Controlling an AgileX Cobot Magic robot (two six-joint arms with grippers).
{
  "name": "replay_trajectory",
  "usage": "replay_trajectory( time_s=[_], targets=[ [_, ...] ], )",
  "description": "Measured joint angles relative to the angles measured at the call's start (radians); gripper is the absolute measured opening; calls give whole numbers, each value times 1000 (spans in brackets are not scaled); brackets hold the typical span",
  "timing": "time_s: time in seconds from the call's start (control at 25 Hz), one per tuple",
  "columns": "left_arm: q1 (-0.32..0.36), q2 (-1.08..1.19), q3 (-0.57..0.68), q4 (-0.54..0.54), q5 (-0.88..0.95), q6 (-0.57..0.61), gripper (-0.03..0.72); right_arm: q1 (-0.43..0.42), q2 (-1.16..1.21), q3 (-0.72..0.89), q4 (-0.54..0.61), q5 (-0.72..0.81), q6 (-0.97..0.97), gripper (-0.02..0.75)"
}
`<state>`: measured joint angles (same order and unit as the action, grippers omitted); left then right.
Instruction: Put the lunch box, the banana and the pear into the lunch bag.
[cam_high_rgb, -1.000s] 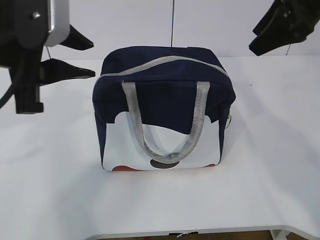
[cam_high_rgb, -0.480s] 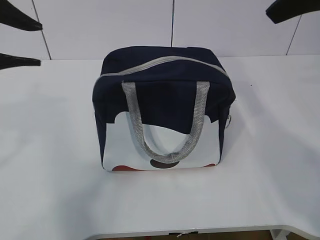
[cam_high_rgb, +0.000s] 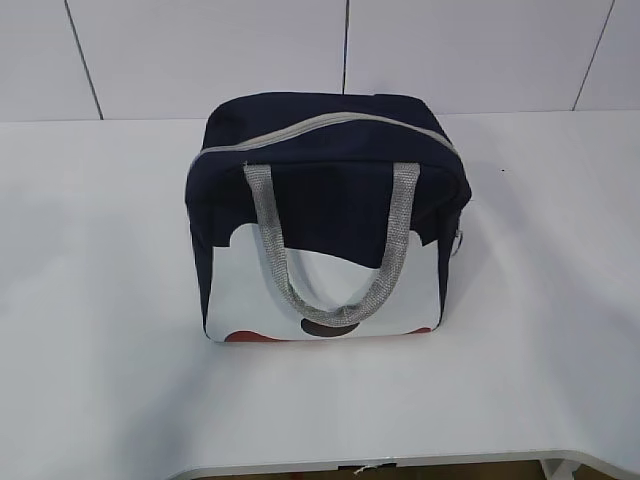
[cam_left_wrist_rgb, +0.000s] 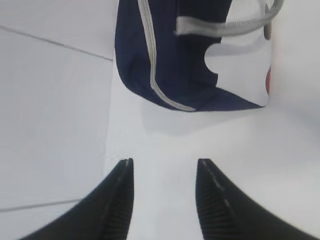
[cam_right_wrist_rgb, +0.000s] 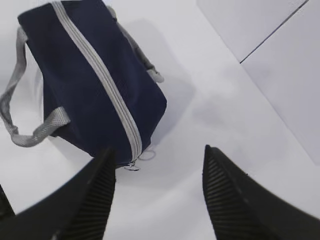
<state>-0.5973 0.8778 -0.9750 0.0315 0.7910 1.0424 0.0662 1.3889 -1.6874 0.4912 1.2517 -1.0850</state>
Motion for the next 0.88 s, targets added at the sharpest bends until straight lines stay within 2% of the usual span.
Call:
replay_trajectory(
  time_s=[0.24, 0.52, 0.64, 0.88],
  targets=[
    [0, -4, 0, 143, 83, -414, 291, 0, -80, 0, 0, 6, 110, 463],
    [0, -4, 0, 256, 226, -807, 290, 0, -167, 0, 0, 11, 185, 463],
    [0, -8, 0, 263, 268, -911, 290, 0, -206, 0, -2, 13, 238, 463],
    [0, -99, 0, 260, 281, -1000, 291, 0, -296, 23, -56, 15, 371, 463]
  ],
)
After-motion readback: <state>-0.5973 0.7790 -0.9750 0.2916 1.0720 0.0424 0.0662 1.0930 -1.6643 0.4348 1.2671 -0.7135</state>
